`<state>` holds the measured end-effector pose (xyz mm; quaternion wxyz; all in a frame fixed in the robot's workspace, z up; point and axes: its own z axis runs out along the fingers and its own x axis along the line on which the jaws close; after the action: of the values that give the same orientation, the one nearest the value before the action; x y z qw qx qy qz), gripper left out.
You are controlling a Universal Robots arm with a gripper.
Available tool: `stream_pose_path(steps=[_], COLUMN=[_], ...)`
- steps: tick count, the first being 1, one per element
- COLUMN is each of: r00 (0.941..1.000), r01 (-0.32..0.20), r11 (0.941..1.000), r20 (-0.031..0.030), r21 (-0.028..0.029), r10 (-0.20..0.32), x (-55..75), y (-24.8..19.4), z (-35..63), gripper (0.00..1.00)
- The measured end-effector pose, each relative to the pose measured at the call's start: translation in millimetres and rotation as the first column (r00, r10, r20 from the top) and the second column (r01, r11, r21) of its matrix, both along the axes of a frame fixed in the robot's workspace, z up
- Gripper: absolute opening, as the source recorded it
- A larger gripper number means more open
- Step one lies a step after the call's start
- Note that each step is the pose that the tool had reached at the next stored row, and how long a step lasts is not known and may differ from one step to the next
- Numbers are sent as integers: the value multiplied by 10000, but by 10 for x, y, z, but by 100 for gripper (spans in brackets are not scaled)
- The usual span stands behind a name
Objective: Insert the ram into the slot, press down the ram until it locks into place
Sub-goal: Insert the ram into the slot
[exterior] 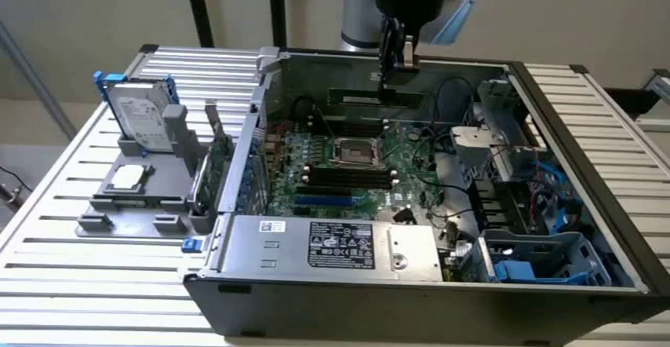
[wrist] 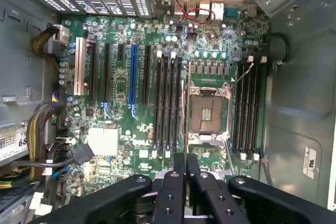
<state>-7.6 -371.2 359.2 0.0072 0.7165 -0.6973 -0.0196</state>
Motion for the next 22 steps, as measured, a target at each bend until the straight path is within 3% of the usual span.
stream_pose_path(steps=[10,16,22], r00=[10000,10000,10000], r01=[0,0,1], r11=[10000,10000,10000], r20=[3,7,7], r21=[82,-15,-26], r10=[0,0,0], x=[0,-36,-165], y=[-1,-1,-3], z=[0,-85,-193], gripper=[13,13,13])
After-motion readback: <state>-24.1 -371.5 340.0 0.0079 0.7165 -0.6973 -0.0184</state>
